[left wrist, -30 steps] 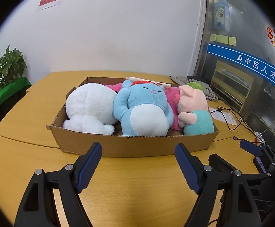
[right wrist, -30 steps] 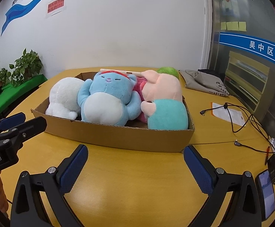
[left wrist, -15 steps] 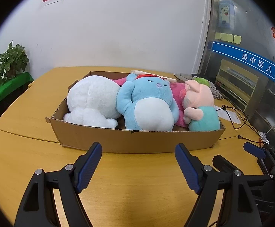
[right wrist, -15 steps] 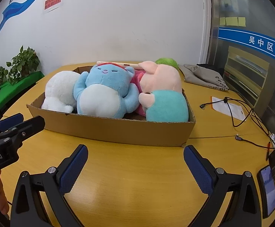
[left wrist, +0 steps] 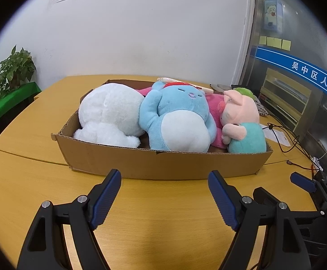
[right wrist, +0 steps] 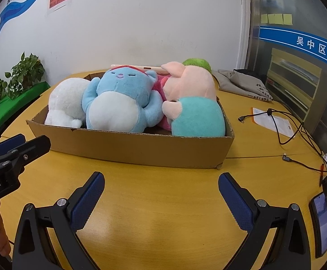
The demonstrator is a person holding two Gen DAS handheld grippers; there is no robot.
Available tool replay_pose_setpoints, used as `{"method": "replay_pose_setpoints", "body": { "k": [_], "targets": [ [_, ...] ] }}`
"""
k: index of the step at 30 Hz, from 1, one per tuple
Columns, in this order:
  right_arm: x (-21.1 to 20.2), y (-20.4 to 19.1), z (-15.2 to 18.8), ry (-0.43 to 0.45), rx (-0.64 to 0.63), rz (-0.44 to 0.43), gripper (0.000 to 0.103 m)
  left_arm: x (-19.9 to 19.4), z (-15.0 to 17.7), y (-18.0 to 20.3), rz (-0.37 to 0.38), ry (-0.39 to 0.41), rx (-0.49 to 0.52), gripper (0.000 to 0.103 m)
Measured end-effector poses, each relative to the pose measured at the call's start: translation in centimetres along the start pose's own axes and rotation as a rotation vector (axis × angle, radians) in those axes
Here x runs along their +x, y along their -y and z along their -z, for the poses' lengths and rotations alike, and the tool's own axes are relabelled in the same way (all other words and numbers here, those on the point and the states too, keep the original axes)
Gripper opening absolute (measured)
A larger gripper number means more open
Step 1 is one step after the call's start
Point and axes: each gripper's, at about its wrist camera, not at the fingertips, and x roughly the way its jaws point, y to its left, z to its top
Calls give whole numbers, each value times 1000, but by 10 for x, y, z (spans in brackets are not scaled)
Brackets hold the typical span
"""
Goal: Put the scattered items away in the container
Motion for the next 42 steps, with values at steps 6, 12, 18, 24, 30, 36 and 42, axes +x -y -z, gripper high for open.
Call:
{"method": "replay_pose_setpoints", "body": {
  "k": [6,12,18,24,30,36,42],
  "targets": [
    [5,6,3,-11,20,-5,103,4,4,3,-22,-12,24,80],
    [8,4,8,-24,22,-18,103,9,8,8,-24,-25,30,80],
    [7,11,8,-34,22,-5,103,14,11,12,-43,-31,21,80],
    [11,15,11,-46,17,9,103,18,16,8,-46,-63,7,80],
    [10,15,13,-52,4,18,103,22,18,10,-44,-85,3,80],
    [13,12,16,-60,-9,22,103,22,23,8,-73,-99,9,80],
    [14,5,18,-68,-31,16,103,21,27,3,-96,-112,7,80]
  ]
}}
